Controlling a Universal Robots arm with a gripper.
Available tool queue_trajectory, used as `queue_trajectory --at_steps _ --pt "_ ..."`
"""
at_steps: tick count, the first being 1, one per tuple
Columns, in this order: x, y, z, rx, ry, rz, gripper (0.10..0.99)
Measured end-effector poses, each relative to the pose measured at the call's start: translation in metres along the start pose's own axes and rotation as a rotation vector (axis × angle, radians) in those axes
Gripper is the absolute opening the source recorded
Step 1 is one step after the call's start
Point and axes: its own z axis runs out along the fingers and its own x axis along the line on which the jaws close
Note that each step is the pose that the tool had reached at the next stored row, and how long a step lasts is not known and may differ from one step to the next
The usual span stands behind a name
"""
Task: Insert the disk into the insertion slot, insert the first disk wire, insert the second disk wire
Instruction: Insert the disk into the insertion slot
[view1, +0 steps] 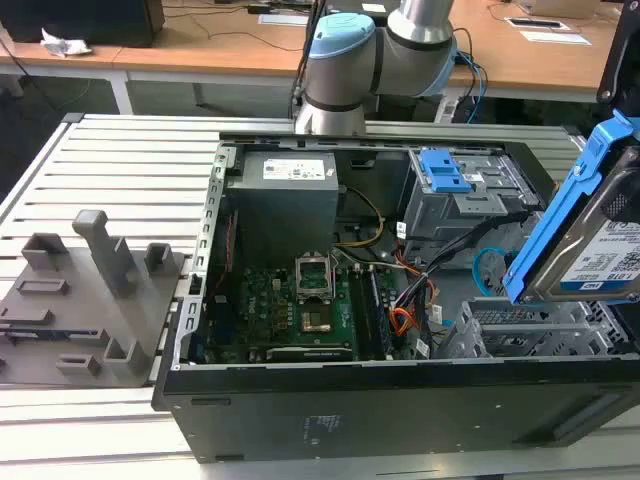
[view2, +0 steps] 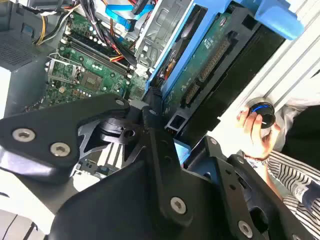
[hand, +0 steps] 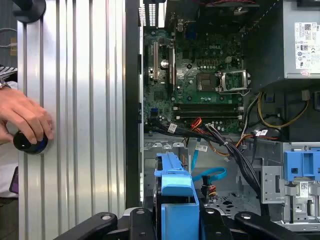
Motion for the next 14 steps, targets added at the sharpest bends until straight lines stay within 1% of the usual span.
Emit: queue_trajectory --at_steps 2,5,13,14 --pt "0.0 -0.0001 0.0037 0.0 0.0 0.0 0.365" --pt "0.0 -0.0003 0.0071 0.0 0.0001 0.0 0.365" --pt "-0.0001 -0.001 0.0263 0.0 0.0 0.0 0.365" --pt "-0.0001 -0.0011 0.0277 0.0 0.0 0.0 0.365"
